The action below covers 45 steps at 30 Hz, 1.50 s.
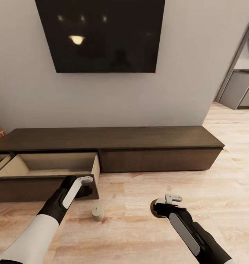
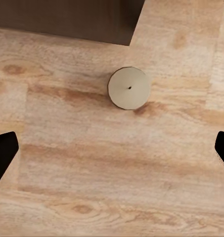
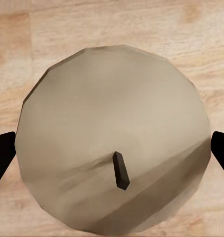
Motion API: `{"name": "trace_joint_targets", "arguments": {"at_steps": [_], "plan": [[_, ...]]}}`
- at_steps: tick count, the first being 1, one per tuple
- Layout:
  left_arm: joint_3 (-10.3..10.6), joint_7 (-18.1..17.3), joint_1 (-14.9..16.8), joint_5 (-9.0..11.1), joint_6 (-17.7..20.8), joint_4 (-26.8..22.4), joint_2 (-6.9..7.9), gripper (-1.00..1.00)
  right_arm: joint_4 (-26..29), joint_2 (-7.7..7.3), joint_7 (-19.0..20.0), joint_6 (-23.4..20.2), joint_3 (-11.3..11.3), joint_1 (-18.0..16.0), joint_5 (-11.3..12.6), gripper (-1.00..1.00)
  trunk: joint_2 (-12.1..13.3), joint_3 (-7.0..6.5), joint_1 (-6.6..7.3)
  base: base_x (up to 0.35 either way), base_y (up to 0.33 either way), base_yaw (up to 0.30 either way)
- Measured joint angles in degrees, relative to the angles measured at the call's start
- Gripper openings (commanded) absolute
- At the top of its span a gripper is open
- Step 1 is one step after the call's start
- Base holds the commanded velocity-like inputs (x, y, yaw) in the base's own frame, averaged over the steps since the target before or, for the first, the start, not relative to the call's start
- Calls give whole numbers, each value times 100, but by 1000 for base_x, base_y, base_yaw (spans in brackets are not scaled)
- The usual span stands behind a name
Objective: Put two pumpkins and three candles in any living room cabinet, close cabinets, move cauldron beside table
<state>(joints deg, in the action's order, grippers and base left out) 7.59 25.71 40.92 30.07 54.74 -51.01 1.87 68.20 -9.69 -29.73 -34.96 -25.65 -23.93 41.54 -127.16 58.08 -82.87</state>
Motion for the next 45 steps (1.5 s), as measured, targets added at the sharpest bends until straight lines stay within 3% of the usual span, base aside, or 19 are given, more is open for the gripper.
{"name": "trace_joint_targets", "arguments": {"at_steps": [35,45], "plan": [[23,-21,0,-2,9,-74,-8,100,1,0,8,8,-22,-1,-10,-100,0,0,-2,80,-16,0],[25,-34,0,0,4,-86,-9,100,0,0,26,6,-23,0,-10,-100,-399,179,-221,0,0,0]]}}
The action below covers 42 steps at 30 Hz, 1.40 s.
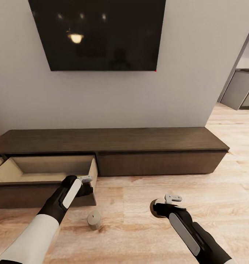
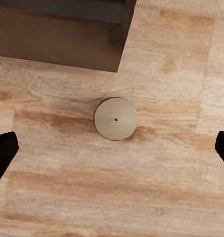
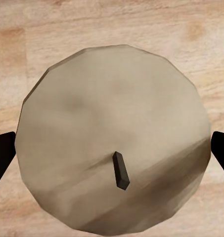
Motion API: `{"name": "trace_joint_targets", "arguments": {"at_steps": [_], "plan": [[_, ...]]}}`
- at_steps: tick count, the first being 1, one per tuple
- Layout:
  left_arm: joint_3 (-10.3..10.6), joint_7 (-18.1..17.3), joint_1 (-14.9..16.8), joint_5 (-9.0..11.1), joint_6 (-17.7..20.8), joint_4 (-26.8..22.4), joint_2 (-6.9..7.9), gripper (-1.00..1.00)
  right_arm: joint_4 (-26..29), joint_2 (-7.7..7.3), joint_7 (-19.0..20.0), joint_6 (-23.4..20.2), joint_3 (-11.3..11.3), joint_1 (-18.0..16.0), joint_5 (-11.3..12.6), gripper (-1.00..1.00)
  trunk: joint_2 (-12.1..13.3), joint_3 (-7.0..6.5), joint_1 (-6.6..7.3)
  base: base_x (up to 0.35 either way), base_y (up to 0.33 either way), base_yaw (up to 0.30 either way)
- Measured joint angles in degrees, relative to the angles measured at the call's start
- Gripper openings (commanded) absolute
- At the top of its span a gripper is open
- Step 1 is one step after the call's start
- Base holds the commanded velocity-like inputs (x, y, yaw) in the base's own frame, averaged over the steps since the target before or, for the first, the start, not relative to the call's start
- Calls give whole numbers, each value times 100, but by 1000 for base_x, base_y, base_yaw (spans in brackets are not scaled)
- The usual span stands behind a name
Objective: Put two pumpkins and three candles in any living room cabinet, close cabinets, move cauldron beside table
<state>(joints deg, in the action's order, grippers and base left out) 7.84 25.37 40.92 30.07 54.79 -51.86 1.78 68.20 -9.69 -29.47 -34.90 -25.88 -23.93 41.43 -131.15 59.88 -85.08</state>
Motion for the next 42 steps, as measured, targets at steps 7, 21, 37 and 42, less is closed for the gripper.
{"name": "trace_joint_targets", "arguments": {"at_steps": [7,21,37,42], "plan": [[-4,-16,0,0,-11,20,0,100,0,-6,11,0,9,0,-2,-100,-281,126,-154,0,0,0],[-7,-226,0,0,-34,76,9,100,-9,-9,12,0,14,0,-3,-100,-842,377,-461,0,0,0],[0,-331,0,-7,-173,77,9,100,-9,-9,34,0,27,0,2,-100,-1215,693,-679,0,0,0],[1,-363,0,-19,-270,79,9,100,-10,-9,41,-1,22,0,1,-100,-1222,804,-692,0,0,0]]}}
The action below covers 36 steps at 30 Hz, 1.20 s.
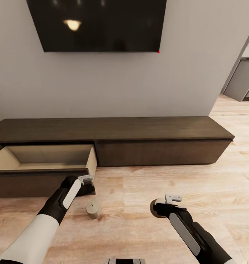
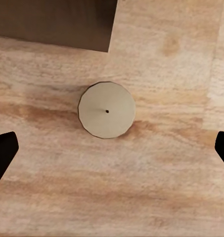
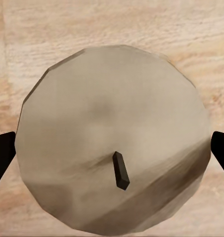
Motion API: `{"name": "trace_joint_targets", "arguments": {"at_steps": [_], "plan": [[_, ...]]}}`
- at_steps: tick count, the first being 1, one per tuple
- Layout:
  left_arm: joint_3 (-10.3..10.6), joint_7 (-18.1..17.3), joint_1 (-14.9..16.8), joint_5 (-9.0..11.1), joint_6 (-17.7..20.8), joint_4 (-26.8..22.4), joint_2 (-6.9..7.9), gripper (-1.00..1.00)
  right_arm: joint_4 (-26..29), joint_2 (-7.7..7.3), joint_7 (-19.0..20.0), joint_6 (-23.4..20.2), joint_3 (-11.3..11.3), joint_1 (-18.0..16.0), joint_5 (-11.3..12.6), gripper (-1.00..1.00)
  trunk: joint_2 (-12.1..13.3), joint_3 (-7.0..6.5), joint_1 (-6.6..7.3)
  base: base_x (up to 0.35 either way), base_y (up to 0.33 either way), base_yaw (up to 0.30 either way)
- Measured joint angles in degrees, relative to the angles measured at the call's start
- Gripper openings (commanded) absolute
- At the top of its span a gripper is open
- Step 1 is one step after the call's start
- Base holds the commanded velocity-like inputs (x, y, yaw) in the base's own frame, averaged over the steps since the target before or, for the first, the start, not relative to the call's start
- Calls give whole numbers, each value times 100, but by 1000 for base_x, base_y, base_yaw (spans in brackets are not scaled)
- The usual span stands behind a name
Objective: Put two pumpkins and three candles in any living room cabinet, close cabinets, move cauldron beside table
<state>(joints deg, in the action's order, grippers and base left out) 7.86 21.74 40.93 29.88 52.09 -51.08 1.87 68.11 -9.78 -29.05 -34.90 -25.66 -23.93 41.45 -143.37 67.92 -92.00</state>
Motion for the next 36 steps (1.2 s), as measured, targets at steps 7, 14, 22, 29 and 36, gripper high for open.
{"name": "trace_joint_targets", "arguments": {"at_steps": [7,14,22,29,36], "plan": [[0,-6,0,-6,-84,3,0,100,-1,0,1,0,0,0,-4,-100,-9,155,-18,0,0,0],[3,-1,0,-11,-103,7,0,100,-4,0,1,0,0,0,-5,-100,-19,310,-36,0,0,0],[8,2,0,-15,-142,9,0,100,-7,0,1,8,2,0,-5,-100,-30,488,-57,0,0,0],[8,-3,0,-21,-327,133,-4,100,144,-10,-6,43,7,-1,-5,-100,-39,642,-74,0,0,0],[8,-6,1,-10,-350,176,-1,100,1594,-65,-54,41,43,600,33,-100,-40,643,-74,0,0,0]]}}
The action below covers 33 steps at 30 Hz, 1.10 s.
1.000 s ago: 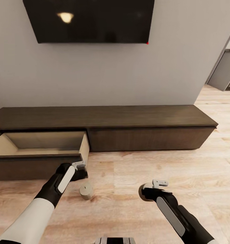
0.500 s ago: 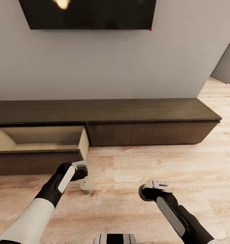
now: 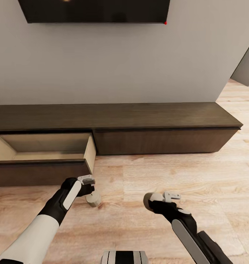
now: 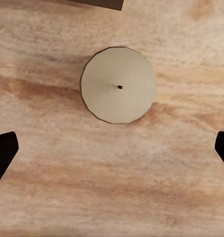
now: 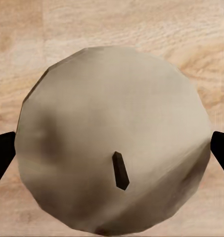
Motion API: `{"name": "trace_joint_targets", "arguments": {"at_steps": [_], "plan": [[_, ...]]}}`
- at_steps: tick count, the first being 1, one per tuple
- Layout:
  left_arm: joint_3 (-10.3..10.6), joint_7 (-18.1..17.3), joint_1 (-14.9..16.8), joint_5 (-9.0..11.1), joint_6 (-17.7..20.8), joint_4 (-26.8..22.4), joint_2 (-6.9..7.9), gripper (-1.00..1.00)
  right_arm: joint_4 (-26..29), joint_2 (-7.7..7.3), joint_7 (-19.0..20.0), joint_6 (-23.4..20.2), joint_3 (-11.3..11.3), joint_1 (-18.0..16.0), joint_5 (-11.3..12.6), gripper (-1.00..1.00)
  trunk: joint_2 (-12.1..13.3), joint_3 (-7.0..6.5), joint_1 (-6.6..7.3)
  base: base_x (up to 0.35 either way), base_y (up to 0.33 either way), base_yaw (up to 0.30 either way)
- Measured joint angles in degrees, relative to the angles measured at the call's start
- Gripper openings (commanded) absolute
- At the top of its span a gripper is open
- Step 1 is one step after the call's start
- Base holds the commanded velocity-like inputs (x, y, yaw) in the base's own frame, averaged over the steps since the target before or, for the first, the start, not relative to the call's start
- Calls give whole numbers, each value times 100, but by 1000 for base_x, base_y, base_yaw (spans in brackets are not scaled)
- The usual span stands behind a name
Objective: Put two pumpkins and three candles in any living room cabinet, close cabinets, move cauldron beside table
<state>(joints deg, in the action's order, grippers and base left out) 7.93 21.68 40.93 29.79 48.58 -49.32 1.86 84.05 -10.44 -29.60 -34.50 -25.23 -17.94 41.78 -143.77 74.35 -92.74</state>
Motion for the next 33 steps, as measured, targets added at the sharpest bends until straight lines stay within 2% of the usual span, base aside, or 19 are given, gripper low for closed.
{"name": "trace_joint_targets", "arguments": {"at_steps": [3,7,9,13,18,31,33], "plan": [[0,4,0,1,1,-19,0,100,394,-14,-9,-17,18,193,-20,-100,0,0,0,0,0,0],[0,7,0,2,1,-30,1,100,578,-21,-13,-27,27,287,-37,-100,0,0,0,0,0,0],[0,8,0,2,1,-33,1,100,629,-22,-14,-29,29,313,-33,-100,-2,44,-6,0,0,0],[0,8,0,2,0,-46,0,100,656,-23,-15,-31,30,327,-36,-100,-7,133,-16,0,0,0],[0,11,0,2,-5,-56,-3,100,664,-25,-14,-32,31,330,-38,-100,-8,133,-16,0,0,0],[0,12,0,2,-8,-57,1,100,660,-24,-15,-41,31,332,-37,-100,-25,421,-50,0,0,0],[0,10,0,2,-8,-60,1,100,657,-24,-14,-41,31,332,-40,-100,-25,421,-49,0,0,0]]}}
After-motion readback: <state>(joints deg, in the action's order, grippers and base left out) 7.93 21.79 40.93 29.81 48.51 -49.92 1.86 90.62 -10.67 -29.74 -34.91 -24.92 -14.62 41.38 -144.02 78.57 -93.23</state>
